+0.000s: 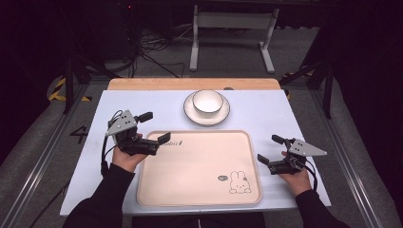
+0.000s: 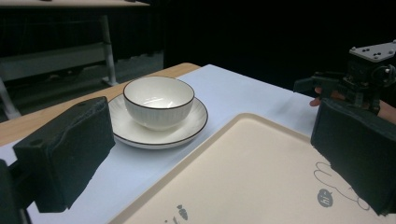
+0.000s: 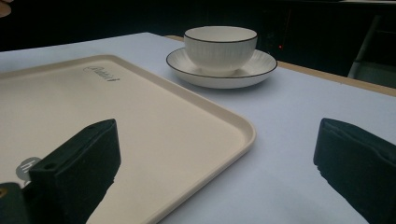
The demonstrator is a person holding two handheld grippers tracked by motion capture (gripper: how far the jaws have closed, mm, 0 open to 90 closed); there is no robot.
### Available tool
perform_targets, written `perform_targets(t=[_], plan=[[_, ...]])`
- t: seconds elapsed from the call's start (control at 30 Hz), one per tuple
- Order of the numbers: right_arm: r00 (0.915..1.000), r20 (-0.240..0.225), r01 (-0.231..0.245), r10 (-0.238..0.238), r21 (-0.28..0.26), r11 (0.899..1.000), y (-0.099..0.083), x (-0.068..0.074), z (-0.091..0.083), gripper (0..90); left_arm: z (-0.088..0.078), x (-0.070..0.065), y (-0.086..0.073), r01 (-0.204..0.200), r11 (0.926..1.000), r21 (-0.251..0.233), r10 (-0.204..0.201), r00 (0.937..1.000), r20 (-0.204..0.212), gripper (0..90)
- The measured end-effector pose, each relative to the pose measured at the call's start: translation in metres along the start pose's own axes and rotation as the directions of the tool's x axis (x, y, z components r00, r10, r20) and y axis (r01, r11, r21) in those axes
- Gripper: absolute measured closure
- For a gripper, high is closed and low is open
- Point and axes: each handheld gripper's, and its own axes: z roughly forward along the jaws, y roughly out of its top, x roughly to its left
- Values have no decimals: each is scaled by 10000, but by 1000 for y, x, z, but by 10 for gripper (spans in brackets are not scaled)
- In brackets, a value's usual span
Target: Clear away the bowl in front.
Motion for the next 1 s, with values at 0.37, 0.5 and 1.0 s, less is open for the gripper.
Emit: perform_targets(t=[0.37,0.5,1.0], plan=[[10000,-11,-50,50,-28,10000,0,0,0,10,26,2,13,203,9998,75,-206,9989,417,4],[10000,-6,-45,45,-40,10000,0,0,0,10,36,3,17,242,9997,79,-246,9981,564,4],[9998,132,-154,154,-46,9999,0,-1,0,15,71,12,32,570,9977,358,-611,9900,1270,2]])
